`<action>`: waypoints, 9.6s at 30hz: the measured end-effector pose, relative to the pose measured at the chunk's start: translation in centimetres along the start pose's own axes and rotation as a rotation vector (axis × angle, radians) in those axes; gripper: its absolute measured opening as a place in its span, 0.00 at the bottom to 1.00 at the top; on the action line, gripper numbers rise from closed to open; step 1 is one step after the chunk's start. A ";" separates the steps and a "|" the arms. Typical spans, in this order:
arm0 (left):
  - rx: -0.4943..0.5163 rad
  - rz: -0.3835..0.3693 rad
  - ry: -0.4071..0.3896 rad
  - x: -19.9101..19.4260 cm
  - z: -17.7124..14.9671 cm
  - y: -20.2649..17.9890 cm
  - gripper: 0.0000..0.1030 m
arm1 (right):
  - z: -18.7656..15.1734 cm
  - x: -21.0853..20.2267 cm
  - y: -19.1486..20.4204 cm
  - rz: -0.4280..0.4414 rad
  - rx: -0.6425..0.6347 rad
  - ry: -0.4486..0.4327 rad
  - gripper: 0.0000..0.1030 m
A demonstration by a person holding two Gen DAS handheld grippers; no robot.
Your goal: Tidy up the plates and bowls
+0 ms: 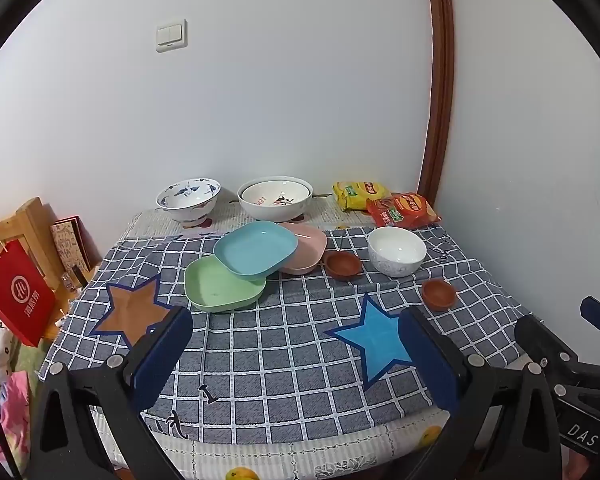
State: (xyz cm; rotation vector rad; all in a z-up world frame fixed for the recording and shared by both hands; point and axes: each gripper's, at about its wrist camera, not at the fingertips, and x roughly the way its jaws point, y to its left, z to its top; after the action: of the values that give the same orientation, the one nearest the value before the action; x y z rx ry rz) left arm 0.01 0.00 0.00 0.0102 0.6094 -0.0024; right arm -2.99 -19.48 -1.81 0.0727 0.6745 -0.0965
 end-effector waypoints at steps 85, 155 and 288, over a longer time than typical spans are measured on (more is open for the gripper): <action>-0.207 0.033 0.236 20.7 3.7 12.0 0.81 | 6.8 19.6 8.0 0.181 -0.039 0.148 0.78; -0.282 0.020 0.344 29.6 3.4 17.8 0.12 | 8.0 34.1 22.1 0.539 -0.223 0.373 0.06; -0.159 -0.072 0.361 34.3 10.9 8.4 0.13 | 14.2 36.8 14.3 0.238 -0.123 0.250 0.05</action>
State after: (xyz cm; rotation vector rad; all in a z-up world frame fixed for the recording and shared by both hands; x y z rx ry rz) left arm 34.39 8.35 -10.57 -0.1682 0.9692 -0.0222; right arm 36.01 -9.14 -13.34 0.0464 0.9143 0.1858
